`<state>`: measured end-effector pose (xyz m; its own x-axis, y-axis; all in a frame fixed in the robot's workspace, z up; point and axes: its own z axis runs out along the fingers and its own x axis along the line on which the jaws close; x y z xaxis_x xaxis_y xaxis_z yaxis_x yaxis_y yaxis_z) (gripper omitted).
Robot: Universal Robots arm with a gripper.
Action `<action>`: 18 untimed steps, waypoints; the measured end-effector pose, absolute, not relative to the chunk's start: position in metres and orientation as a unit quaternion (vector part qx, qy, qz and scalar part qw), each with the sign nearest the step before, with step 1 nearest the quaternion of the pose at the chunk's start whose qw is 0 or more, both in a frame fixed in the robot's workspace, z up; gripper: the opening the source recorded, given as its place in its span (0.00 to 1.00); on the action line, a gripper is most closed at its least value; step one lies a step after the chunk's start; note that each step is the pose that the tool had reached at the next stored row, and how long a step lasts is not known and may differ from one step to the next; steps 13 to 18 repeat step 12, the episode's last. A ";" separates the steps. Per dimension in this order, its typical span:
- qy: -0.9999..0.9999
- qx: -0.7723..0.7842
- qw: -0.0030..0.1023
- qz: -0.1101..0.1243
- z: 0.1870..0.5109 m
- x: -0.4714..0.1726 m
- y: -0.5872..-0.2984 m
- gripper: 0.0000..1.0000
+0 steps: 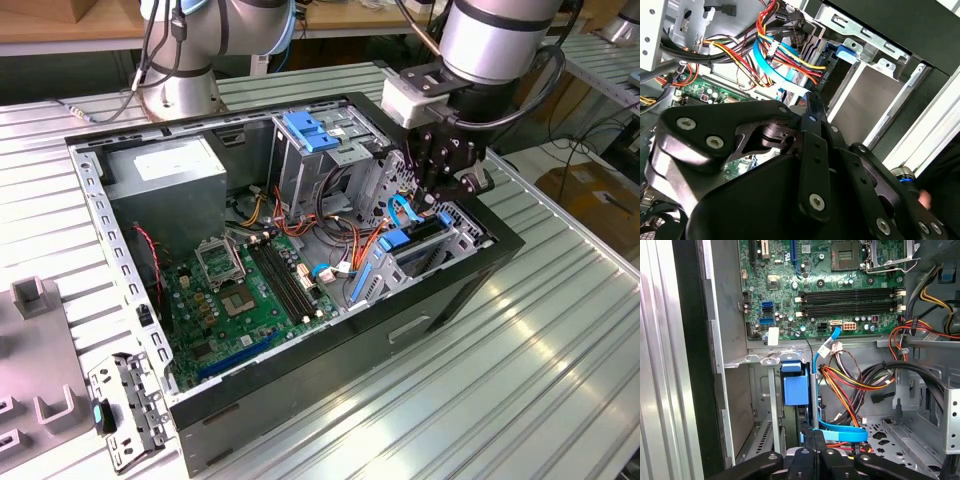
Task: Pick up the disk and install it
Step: 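Insert the second disk wire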
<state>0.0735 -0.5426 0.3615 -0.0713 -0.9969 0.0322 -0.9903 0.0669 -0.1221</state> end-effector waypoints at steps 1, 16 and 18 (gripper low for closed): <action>0.730 -0.681 0.030 -0.056 0.362 0.074 -0.543 0.11; 0.730 -0.681 0.030 -0.056 0.364 0.074 -0.543 0.11; 0.730 -0.681 0.030 -0.056 0.364 0.074 -0.543 0.11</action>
